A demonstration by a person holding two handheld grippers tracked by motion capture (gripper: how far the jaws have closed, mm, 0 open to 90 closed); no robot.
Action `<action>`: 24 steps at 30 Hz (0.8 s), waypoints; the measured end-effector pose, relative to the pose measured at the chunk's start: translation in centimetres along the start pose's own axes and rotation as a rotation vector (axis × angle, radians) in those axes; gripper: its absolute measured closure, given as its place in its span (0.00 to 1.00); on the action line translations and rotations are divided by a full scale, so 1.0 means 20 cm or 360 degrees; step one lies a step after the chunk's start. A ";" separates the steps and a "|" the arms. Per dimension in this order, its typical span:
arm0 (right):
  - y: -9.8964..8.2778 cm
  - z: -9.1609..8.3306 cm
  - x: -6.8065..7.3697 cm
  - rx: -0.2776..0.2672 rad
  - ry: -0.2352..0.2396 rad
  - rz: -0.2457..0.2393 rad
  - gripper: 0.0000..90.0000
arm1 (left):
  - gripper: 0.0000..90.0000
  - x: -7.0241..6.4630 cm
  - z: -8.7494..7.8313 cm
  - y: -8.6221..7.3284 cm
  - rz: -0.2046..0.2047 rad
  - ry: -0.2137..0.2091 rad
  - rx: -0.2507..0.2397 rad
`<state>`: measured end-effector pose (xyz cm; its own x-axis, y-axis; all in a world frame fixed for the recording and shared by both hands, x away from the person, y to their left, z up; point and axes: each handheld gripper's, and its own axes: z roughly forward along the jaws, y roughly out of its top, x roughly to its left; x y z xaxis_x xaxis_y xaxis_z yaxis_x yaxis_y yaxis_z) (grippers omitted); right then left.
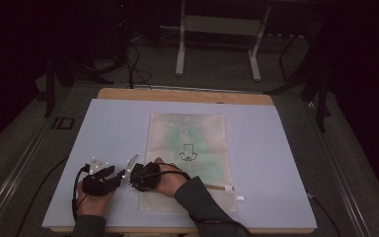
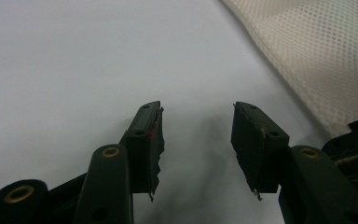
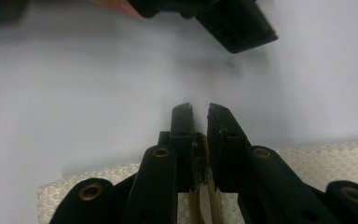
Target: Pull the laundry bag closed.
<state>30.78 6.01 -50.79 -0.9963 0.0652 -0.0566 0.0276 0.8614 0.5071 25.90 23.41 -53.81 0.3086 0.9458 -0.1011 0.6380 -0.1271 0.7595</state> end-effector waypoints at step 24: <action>-0.02 -0.07 0.00 -0.0106 -0.0020 0.0000 0.90 | 0.58 -0.01 0.01 0.00 0.0004 -0.0002 0.0015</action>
<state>30.73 4.92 -49.90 -0.9952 0.0716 -0.0671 0.0214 0.8259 0.5633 25.96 23.25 -53.94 0.3114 0.9450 -0.1000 0.6436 -0.1323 0.7538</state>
